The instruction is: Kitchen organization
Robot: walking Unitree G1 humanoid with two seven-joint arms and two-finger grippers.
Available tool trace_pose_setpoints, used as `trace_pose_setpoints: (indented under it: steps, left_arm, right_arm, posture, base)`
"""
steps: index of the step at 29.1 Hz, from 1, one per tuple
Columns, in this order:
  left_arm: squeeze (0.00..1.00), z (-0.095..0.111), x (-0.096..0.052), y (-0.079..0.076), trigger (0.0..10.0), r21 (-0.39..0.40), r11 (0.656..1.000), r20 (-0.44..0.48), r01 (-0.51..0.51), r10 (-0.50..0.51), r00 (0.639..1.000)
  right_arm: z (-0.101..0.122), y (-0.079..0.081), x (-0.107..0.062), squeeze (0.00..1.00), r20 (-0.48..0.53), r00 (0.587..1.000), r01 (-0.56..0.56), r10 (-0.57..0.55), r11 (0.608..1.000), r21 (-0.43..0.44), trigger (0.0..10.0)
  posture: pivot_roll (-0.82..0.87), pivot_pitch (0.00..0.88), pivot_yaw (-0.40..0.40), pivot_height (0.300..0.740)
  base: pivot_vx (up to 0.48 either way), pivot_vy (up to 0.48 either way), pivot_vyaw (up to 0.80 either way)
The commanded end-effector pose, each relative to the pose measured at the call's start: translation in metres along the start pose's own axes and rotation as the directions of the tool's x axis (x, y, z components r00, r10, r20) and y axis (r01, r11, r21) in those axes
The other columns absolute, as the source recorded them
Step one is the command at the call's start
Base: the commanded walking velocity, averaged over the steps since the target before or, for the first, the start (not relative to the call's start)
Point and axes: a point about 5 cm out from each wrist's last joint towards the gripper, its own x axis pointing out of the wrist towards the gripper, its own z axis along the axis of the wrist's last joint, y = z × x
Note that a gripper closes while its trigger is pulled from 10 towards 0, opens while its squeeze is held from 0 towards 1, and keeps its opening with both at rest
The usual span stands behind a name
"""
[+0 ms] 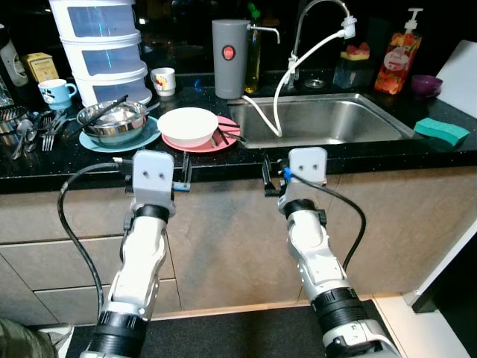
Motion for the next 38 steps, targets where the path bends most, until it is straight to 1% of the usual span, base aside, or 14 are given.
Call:
trace_pose_setpoints:
  steps: [1,3,5,7,9,12,15,19,26,27,28,30,33,38]
  left_arm:
    - [0.0,0.004,0.002,0.013,10.0,-0.028,0.998,0.002,-0.054,0.054,0.999]
    - [0.0,0.004,0.006,0.03,10.0,0.02,0.998,0.007,-0.056,0.055,0.998]
    - [0.0,0.005,0.006,0.018,10.0,0.072,0.997,0.035,0.039,-0.042,0.999]
    - [0.0,0.026,0.005,0.0,10.0,0.009,0.992,0.106,0.126,-0.126,0.986]
    - [0.0,0.027,0.005,-0.003,10.0,0.04,0.988,0.111,0.152,-0.156,0.981]
    - [0.0,0.019,0.008,0.011,10.0,0.089,0.993,0.09,0.08,-0.088,0.992]
    - [0.0,0.027,0.015,0.035,10.0,0.092,0.995,0.115,-0.028,0.017,0.993]
    - [0.0,0.026,0.018,0.042,10.0,0.058,0.997,0.097,-0.047,0.041,0.994]
    - [0.0,0.026,0.008,0.0,10.0,0.019,0.993,0.079,0.12,-0.121,0.99]
    - [0.0,-0.05,-0.012,0.001,10.0,-0.016,0.998,-0.236,0.068,-0.07,0.969]
    - [0.0,-0.05,-0.012,0.001,10.0,-0.016,0.998,-0.236,0.068,-0.07,0.969]
    - [0.0,-0.095,-0.038,0.007,10.0,-0.027,1.0,-0.459,-0.015,0.001,0.888]
    - [0.0,-0.116,-0.064,0.006,10.0,0.102,0.977,-0.532,0.188,-0.106,0.84]
    - [0.0,-0.143,-0.094,0.028,10.0,0.05,0.993,-0.662,0.111,-0.05,0.748]
  right_arm:
    - [0.004,-0.008,0.002,0.0,0.028,0.999,0.042,-0.041,0.999,-0.004,10.0]
    - [0.002,-0.02,0.006,0.0,-0.013,0.998,0.062,-0.061,0.997,0.051,10.0]
    - [0.004,0.0,0.001,0.0,-0.011,0.997,-0.07,0.071,0.992,0.108,10.0]
    - [0.023,0.021,-0.004,0.0,0.081,0.979,-0.196,0.186,0.97,0.144,10.0]
    - [0.028,0.026,-0.004,0.0,0.114,0.971,-0.22,0.211,0.973,0.074,10.0]
    - [0.019,0.011,0.002,0.0,0.081,0.989,-0.127,0.125,0.992,0.023,10.0]
    - [0.011,-0.025,0.012,0.0,0.039,0.998,0.048,-0.048,0.999,0.01,10.0]
    - [0.006,-0.034,0.014,0.0,-0.007,0.997,0.075,-0.074,0.997,0.037,10.0]
    - [0.006,0.004,-0.003,0.0,-0.055,0.996,-0.064,0.07,0.992,0.112,10.0]
    - [-0.067,0.011,-0.031,0.0,-0.427,0.897,-0.07,0.114,0.991,0.118,10.0]
    - [-0.067,0.011,-0.031,0.0,-0.427,0.897,-0.07,0.114,0.991,0.118,10.0]
    - [-0.11,0.008,-0.065,0.0,-0.64,0.759,-0.122,0.123,0.991,0.047,10.0]
    - [-0.13,-0.005,-0.092,0.0,-0.69,0.715,-0.17,0.114,0.985,-0.013,10.0]
    - [-0.148,-0.013,-0.126,0.0,-0.758,0.634,-0.193,0.15,0.981,0.033,10.0]
  posture:
    - [0.04,0.009,0.03,0.74]
    - [0.04,0.013,0.018,0.74]
    - [0.04,0.019,0.018,0.74]
    - [0.04,0.009,0.025,0.74]
    - [0.04,0.009,0.024,0.74]
    - [0.03,0.014,0.024,0.74]
    - [0.05,0.005,0.015,0.74]
    - [0.05,0.007,0.011,0.74]
    - [0.04,0.002,0.016,0.74]
    - [0.02,0.0,0.027,0.74]
    - [0.02,0.0,0.027,0.74]
    - [0.02,0.0,0.029,0.74]
    - [0.04,0.0,0.025,0.74]
    - [0.03,0.0,0.031,0.74]
  base:
    - [0.0,0.0,0.0]
    - [0.0,0.0,0.0]
    - [0.0,0.0,0.0]
    - [0.0,0.0,0.0]
    - [0.0,0.0,0.0]
    - [0.0,0.0,0.0]
    - [0.0,0.0,0.0]
    - [0.0,0.0,0.0]
    - [0.0,0.0,0.0]
    - [0.0,0.0,0.0]
    - [0.0,0.0,0.0]
    - [0.0,0.0,0.0]
    - [0.0,0.0,0.0]
    - [0.0,0.0,0.0]
